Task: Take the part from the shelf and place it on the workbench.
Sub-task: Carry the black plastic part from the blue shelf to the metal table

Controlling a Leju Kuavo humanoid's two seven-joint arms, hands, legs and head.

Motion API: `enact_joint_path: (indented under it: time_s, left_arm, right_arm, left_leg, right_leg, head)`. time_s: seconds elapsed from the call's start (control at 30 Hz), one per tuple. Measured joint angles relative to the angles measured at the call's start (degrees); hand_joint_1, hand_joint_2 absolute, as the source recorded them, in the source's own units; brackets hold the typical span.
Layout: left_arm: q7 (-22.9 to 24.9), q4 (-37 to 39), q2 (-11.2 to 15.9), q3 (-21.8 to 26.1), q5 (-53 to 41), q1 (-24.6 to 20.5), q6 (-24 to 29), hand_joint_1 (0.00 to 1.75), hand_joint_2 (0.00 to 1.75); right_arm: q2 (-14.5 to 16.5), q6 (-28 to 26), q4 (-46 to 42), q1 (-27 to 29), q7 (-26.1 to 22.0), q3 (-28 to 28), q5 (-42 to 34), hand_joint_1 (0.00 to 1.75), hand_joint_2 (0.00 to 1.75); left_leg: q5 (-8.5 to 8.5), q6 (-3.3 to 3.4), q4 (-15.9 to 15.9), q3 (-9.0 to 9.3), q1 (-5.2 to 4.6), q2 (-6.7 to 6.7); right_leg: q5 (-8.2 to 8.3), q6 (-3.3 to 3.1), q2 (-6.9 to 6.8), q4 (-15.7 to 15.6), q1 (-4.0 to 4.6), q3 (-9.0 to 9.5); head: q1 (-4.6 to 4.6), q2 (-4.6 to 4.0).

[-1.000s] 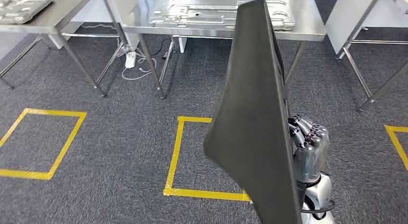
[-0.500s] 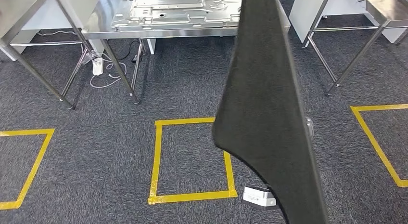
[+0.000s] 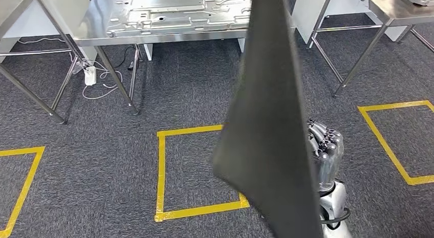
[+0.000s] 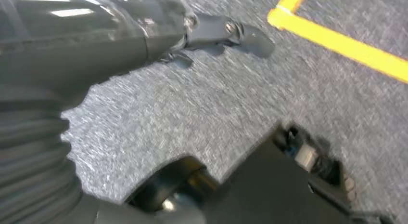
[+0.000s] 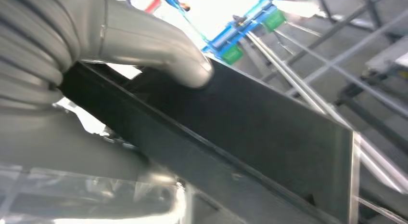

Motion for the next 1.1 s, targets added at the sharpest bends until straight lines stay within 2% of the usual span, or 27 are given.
enact_joint_path:
  time_s: [0.1, 0.27, 0.53, 0.67, 0.73, 0.8, 0.87, 0.9, 0.93, 0.97, 1.03, 1.07, 1.1]
  left_arm:
    - [0.01, 0.0, 0.0, 0.0, 0.0, -0.03, 0.01, 0.0, 1.75]
    - [0.01, 0.0, 0.0, 0.0, 0.0, -0.03, 0.0, 0.0, 1.75]
    - [0.01, 0.0, 0.0, 0.01, 0.0, -0.02, -0.08, 0.0, 1.75]
    - [-0.01, 0.0, 0.02, 0.02, 0.0, -0.01, -0.08, 0.0, 1.75]
    - [-0.02, 0.0, 0.01, 0.01, 0.0, 0.0, -0.1, 0.0, 1.75]
    - [-0.03, 0.0, -0.01, 0.0, -0.02, 0.01, -0.16, 0.0, 1.75]
    - [-0.03, 0.0, -0.02, -0.01, -0.07, 0.02, -0.24, 0.0, 1.75]
    - [-0.03, 0.0, -0.02, -0.02, -0.11, 0.03, -0.25, 0.0, 1.75]
    - [-0.03, 0.0, -0.02, -0.02, -0.16, 0.04, -0.26, 0.0, 1.75]
    - [-0.03, 0.0, -0.02, -0.03, -0.22, 0.05, -0.26, 0.0, 1.75]
    - [-0.03, 0.0, 0.0, -0.04, -0.32, 0.05, -0.26, 0.0, 1.75]
    - [-0.04, 0.0, 0.02, -0.04, -0.34, 0.04, -0.26, 0.0, 1.75]
    - [-0.05, 0.0, 0.04, -0.04, -0.36, 0.03, -0.26, 0.0, 1.75]
  right_arm:
    - [0.18, 0.0, -0.01, 0.14, -0.01, -0.07, 0.5, 1.69, 1.75]
    - [0.49, 0.0, 0.01, 0.13, -0.01, -0.26, 0.64, 1.69, 1.75]
    - [0.74, 0.0, 0.02, 0.12, 0.01, -0.31, 0.73, 1.69, 1.75]
    - [0.88, 0.0, 0.02, 0.1, 0.02, -0.28, 0.89, 1.69, 1.75]
    - [0.95, 0.0, 0.03, 0.08, 0.04, -0.3, 1.0, 1.69, 1.75]
    - [0.98, 0.0, 0.05, 0.05, 0.06, -0.32, 1.06, 1.69, 1.75]
    - [0.98, 0.0, 0.15, 0.12, 0.07, -0.32, 1.06, 1.69, 1.75]
    - [0.98, 0.0, 0.23, 0.19, 0.07, -0.32, 1.06, 1.69, 1.75]
    - [0.98, 0.0, 0.3, 0.21, 0.08, -0.32, 1.06, 1.69, 1.75]
    - [0.98, 0.0, 0.34, 0.21, 0.08, -0.32, 1.06, 1.69, 1.75]
    - [0.98, 0.0, 0.37, 0.17, 0.08, -0.32, 1.06, 1.69, 1.75]
    - [1.0, 0.0, 0.38, 0.12, 0.08, -0.3, 1.06, 1.69, 1.75]
    - [1.03, 0.0, 0.39, 0.11, 0.09, -0.28, 1.06, 1.69, 1.75]
  left_leg:
    - [-0.08, 0.25, -0.09, 0.28, -0.15, 0.04]
    - [0.13, -0.09, -0.44, 0.46, -0.12, -0.01]
    - [0.14, -0.12, -0.43, 0.46, -0.26, -0.04]
    - [-0.01, 0.5, -0.15, 0.34, -0.7, -0.16]
    - [0.38, 0.84, -1.05, 0.84, -0.33, -0.17]
    - [0.72, 1.16, -1.85, 1.34, 0.09, -0.16]
    - [0.66, 1.31, -1.94, 1.4, 0.16, -0.2]
    - [0.55, 1.28, -1.92, 1.45, 0.2, -0.24]
    - [0.39, 1.17, -1.9, 1.58, 0.29, -0.29]
    - [0.16, 0.98, -1.85, 1.8, 0.43, -0.33]
    - [-0.53, 0.29, -1.63, 2.42, 0.72, -0.37]
    - [-0.96, -0.13, -1.4, 2.63, 0.74, -0.37]
    - [-1.29, -0.5, -1.27, 2.79, 0.7, -0.33]
  right_leg:
    - [0.07, -0.04, 0.07, -0.27, -0.01, 0.18]
    - [0.0, -0.13, 0.06, -0.21, 0.02, 0.22]
    - [0.0, -0.14, 0.06, -0.2, -0.08, 0.31]
    - [0.35, 0.49, -0.04, -0.71, -0.55, 0.55]
    - [-0.14, 0.73, -0.01, -0.23, -0.38, 0.44]
    - [-2.58, 0.83, 0.11, 3.98, -0.22, -1.55]
    - [-5.52, 0.93, 0.17, 11.16, -0.25, -5.27]
    - [-5.99, 1.03, 0.17, 13.64, -0.32, -6.68]
    - [-5.39, 1.11, 0.18, 14.21, -0.4, -7.18]
    - [-3.83, 1.18, 0.17, 12.68, -0.51, -6.64]
    - [0.05, 1.38, -0.02, 5.7, -0.75, -3.36]
    - [0.94, 1.33, -0.14, 2.5, -0.78, -1.75]
    - [1.12, 1.19, -0.24, 0.5, -0.78, -0.68]
  head:
    - [-0.54, 0.0]
    - [-1.16, 0.0]
    - [-1.27, 0.0]
    - [-1.44, 0.0]
    - [-1.55, 0.0]
    - [-1.2, 0.0]
    - [-0.59, 0.0]
    - [-0.31, 0.0]
    - [-0.1, 0.0]
    - [0.09, 0.0]
    - [0.44, 0.0]
    - [0.65, 0.0]
    - [0.65, 0.0]
